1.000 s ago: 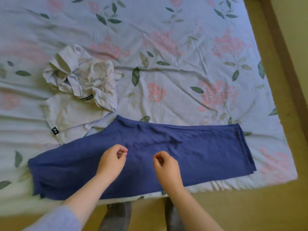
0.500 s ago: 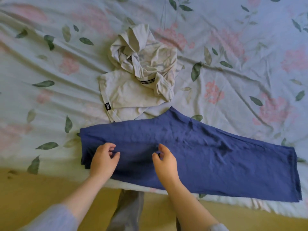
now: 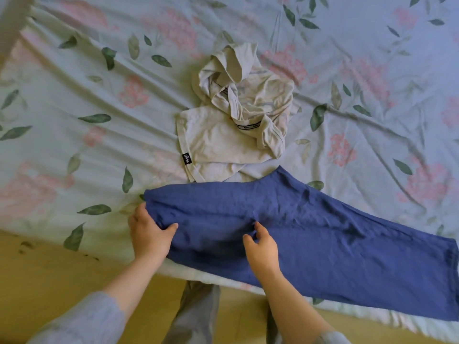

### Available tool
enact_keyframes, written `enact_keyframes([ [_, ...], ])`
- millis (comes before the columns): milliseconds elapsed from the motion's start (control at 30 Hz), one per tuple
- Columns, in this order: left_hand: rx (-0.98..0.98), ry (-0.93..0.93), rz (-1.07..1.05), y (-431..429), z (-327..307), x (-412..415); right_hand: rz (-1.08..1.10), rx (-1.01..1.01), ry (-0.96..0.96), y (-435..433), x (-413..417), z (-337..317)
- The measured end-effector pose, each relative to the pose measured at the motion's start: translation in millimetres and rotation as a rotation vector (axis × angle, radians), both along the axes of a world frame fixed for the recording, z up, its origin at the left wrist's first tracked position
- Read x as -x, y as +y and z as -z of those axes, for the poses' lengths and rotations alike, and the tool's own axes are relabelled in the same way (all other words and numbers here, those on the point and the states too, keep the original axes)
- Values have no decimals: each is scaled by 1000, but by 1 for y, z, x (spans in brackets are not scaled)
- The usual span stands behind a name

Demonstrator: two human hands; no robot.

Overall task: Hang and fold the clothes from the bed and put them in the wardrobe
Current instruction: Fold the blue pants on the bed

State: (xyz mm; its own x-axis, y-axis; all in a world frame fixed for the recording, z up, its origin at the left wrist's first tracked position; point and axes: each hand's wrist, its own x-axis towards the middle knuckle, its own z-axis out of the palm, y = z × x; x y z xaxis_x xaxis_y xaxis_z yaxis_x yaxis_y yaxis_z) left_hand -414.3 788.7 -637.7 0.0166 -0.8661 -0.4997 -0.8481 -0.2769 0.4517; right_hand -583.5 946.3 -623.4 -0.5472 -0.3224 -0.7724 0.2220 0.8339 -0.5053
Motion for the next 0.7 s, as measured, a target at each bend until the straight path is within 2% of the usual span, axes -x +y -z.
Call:
enact_keyframes([
  [100, -119, 109, -9, -3, -3, 0, 8, -7, -19, -4, 0, 3],
  [300, -20, 325, 174, 25, -34, 15, 103, 36, -109, 0, -1, -10],
  [433, 24, 467, 272, 45, -58, 38, 184, 88, -94, 15, 7, -24],
  [700, 27, 484, 482, 106, -83, 106, 263, 153, -32, 71, 48, -50],
])
